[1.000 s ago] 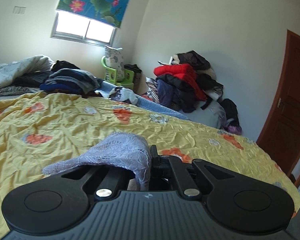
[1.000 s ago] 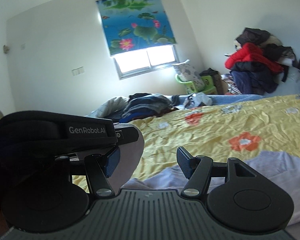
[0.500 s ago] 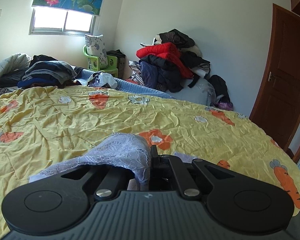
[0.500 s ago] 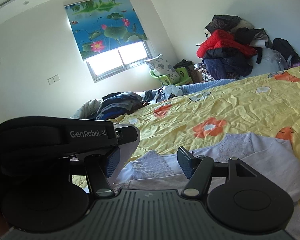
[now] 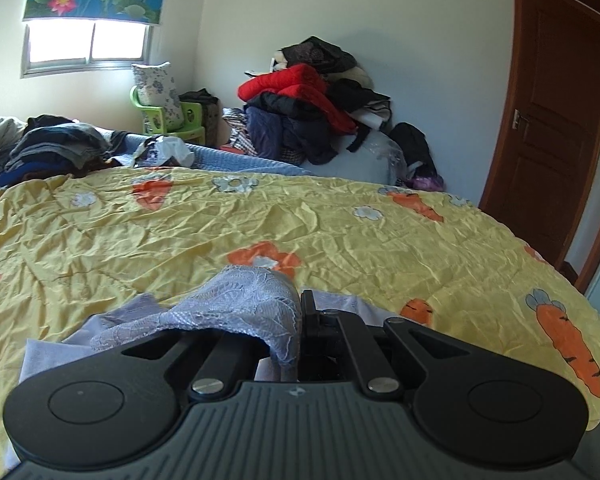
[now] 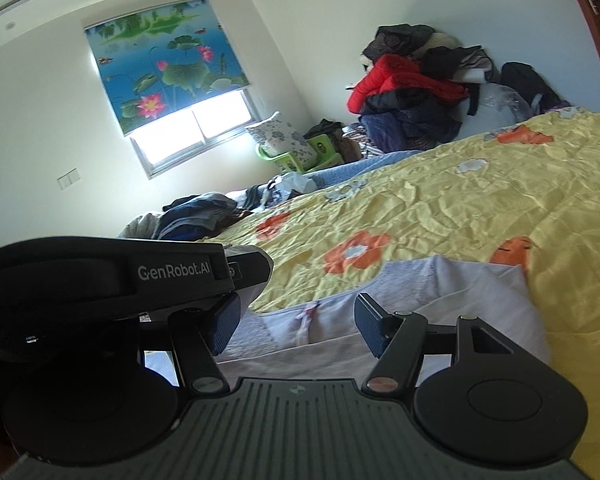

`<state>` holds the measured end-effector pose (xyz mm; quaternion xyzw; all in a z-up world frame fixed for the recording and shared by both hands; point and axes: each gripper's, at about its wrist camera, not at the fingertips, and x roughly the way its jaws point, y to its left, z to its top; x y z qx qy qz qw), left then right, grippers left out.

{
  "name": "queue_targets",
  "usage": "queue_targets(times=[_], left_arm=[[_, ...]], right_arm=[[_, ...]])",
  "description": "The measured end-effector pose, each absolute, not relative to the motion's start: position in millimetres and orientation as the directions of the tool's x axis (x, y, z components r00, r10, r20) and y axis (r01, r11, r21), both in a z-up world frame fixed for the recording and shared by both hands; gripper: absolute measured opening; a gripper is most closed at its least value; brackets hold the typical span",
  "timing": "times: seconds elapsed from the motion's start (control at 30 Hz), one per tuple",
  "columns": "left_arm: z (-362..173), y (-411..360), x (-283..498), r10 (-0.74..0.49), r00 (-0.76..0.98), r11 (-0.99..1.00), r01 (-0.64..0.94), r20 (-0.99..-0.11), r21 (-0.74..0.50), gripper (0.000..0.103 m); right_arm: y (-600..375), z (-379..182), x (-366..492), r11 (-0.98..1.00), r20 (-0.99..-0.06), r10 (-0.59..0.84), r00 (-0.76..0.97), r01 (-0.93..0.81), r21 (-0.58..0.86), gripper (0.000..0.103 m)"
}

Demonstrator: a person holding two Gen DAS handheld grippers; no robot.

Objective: Fold small clothes
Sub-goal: 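Carry the held sleeve across the top's body toward the right tool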

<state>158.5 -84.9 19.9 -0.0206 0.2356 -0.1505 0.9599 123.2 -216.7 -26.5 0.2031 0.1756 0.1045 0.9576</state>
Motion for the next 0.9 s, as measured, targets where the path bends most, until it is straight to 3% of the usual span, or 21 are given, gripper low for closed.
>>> queue_targets(times=[0.37, 0.73, 0.8, 0.9], left_arm=[[1, -136, 168, -0.355, 0.798, 0.927, 0.368, -0.487, -0.073, 0.003], [-16, -155, 177, -0.415, 0.728, 0.903, 0.404, -0.546, -0.148, 0.004], [-17, -156, 178, -0.438, 0.709, 0.893, 0.416, -0.553, -0.173, 0.009], [-17, -160, 180, -0.462, 0.685, 0.879, 0.44, -0.563, -0.186, 0.038]], right_arm=[[-259, -47, 127, 0.903, -0.35, 0.168, 0.922, -0.001, 0.429, 0.064], [-283, -64, 126, 0.903, -0.415, 0.112, 0.903, 0.081, 0.421, 0.064], [-287, -64, 123, 0.907, -0.416, 0.097, 0.904, 0.091, 0.41, 0.066], [-292, -62, 119, 0.917, -0.418, 0.064, 0.906, 0.112, 0.383, 0.069]])
